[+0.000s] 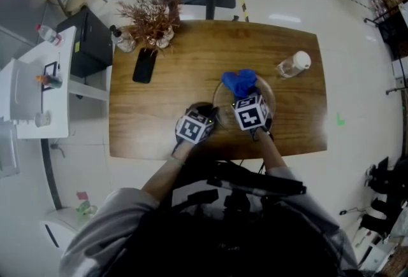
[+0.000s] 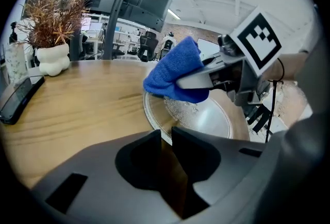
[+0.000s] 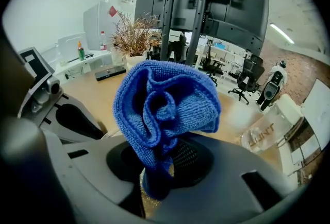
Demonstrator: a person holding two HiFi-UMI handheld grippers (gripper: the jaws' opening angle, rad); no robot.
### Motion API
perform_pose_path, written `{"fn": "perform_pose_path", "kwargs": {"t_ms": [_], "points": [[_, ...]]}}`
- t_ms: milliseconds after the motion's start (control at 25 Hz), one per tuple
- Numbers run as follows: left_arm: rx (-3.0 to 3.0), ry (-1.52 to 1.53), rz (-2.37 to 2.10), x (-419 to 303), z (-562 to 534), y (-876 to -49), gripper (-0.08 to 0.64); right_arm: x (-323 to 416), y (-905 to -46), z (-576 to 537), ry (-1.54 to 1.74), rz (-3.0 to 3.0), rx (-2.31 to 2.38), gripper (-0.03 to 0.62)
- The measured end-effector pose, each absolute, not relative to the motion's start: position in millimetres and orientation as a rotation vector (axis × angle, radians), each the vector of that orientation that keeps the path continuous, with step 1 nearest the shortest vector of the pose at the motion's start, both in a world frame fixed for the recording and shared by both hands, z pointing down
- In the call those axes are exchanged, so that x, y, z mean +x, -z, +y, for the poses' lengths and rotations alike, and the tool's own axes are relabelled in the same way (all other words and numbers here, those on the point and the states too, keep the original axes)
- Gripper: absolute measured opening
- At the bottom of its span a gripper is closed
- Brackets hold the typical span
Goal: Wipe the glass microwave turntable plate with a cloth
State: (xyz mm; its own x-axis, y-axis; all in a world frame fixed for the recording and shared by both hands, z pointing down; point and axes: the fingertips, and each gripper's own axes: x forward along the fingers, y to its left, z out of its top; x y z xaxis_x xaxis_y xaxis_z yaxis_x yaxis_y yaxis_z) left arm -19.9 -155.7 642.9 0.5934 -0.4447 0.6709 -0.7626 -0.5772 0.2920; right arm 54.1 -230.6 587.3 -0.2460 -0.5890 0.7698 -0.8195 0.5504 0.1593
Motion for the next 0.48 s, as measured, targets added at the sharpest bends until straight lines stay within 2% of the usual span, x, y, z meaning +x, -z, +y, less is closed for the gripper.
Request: {"fn": "perform_pose_path", "kwargs": {"t_ms": [480], "points": [[2.240,-0.722,-0.952,-23,-156,-646,0.063,44,-590,-141,-0.370,-2.025,0.961,0.100]]}}
